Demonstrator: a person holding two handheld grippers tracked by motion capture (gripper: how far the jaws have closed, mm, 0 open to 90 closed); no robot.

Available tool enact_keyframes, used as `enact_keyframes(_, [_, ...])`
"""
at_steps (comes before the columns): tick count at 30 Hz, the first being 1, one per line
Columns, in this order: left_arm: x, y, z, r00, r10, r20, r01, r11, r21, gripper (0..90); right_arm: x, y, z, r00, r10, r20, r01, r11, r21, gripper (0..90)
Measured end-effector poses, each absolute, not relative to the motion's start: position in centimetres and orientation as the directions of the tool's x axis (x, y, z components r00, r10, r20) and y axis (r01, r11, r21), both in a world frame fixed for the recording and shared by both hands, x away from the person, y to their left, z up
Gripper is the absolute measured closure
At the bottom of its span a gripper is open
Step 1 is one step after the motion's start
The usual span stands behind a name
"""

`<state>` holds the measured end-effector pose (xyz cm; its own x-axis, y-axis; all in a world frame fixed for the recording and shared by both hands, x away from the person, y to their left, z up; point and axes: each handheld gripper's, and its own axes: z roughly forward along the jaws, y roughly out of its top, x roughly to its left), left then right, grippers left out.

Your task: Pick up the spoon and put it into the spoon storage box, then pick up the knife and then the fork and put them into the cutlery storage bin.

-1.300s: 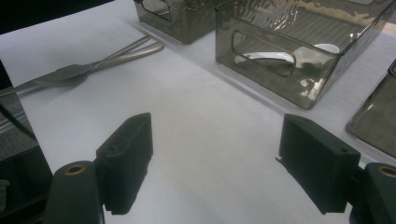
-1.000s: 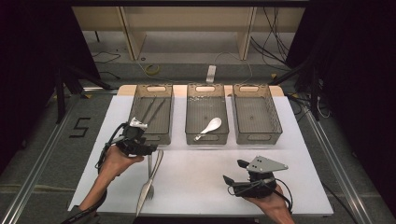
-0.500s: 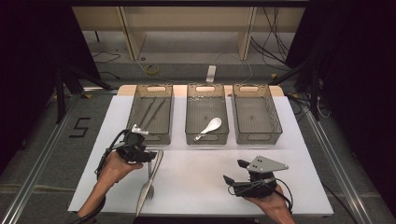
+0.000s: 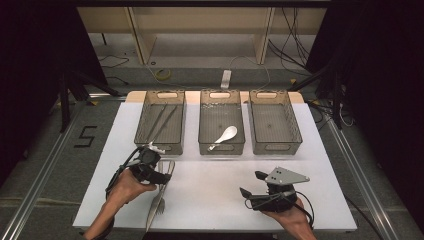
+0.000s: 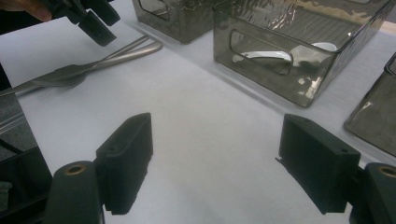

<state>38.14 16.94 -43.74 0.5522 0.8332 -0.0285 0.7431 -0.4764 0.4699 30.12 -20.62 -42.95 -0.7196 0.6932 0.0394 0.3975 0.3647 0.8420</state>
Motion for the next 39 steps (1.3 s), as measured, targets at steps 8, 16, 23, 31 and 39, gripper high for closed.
enact_keyframes(8, [37.9, 16.8, -44.2, 0.545, 0.838, -0.022, 0.757, -0.481, 0.443, 23.2, 30.1, -20.6, -43.0, -0.719, 0.694, 0.040, 0.400, 0.365, 0.840, 26.8])
enact_keyframes(16, [37.8, 16.9, -44.5, 0.538, 0.842, -0.020, 0.766, -0.479, 0.429, 18.5, 30.2, -20.6, -43.0, -0.717, 0.696, 0.039, 0.401, 0.366, 0.840, 26.8])
enact_keyframes(23, [37.8, 16.7, -44.8, 0.540, 0.842, -0.007, 0.773, -0.493, 0.399, 17.5, 30.2, -20.6, -43.0, -0.718, 0.695, 0.039, 0.400, 0.367, 0.840, 26.8])
enact_keyframes(31, [37.7, 16.6, -45.5, 0.550, 0.835, 0.000, 0.783, -0.516, 0.347, 21.9, 30.1, -20.7, -42.9, -0.718, 0.695, 0.037, 0.397, 0.364, 0.842, 26.8])
enact_keyframes(39, [37.6, 16.1, -46.2, 0.574, 0.819, 0.000, 0.779, -0.546, 0.309, 29.6, 30.1, -20.7, -42.9, -0.717, 0.697, 0.033, 0.397, 0.368, 0.841, 26.8])
